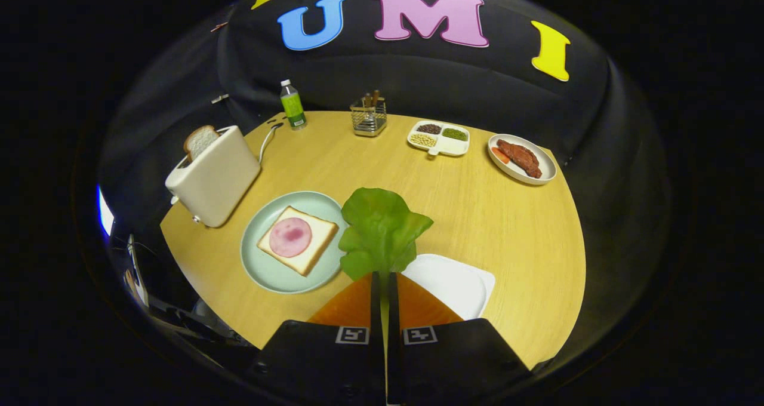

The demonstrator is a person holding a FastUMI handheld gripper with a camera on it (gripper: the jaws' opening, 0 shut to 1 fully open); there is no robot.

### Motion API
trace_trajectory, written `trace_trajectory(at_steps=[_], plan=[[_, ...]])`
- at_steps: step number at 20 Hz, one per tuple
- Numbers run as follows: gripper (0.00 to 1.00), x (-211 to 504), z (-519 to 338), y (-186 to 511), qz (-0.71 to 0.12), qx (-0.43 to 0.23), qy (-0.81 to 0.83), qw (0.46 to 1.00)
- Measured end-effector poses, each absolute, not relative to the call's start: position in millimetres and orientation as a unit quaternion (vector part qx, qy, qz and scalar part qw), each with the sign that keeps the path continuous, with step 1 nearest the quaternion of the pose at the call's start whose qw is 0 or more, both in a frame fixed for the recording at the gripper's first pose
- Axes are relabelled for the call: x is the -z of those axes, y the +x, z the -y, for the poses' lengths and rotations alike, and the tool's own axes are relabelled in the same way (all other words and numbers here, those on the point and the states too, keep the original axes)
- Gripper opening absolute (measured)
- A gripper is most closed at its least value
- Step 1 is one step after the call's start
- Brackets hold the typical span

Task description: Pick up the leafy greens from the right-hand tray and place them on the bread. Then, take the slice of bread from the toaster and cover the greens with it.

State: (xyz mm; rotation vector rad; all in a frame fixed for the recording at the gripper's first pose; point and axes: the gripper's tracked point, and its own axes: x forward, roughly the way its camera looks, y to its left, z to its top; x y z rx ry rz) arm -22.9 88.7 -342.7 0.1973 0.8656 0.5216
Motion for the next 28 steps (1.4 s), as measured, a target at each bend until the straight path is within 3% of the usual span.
trace_trajectory(at_steps=[12, 21, 22, 26, 28], plan=[[0.06, 305, -218, -21, -0.412, -0.325, 0.1, 0.845], [0.06, 346, -241, 2, -0.447, -0.297, 0.074, 0.841], [0.13, 351, -242, 3, -0.456, -0.288, 0.073, 0.839], [0.79, 352, -252, 2, -0.456, -0.295, 0.087, 0.835], [0.87, 345, -252, 4, -0.442, -0.299, 0.088, 0.841]])
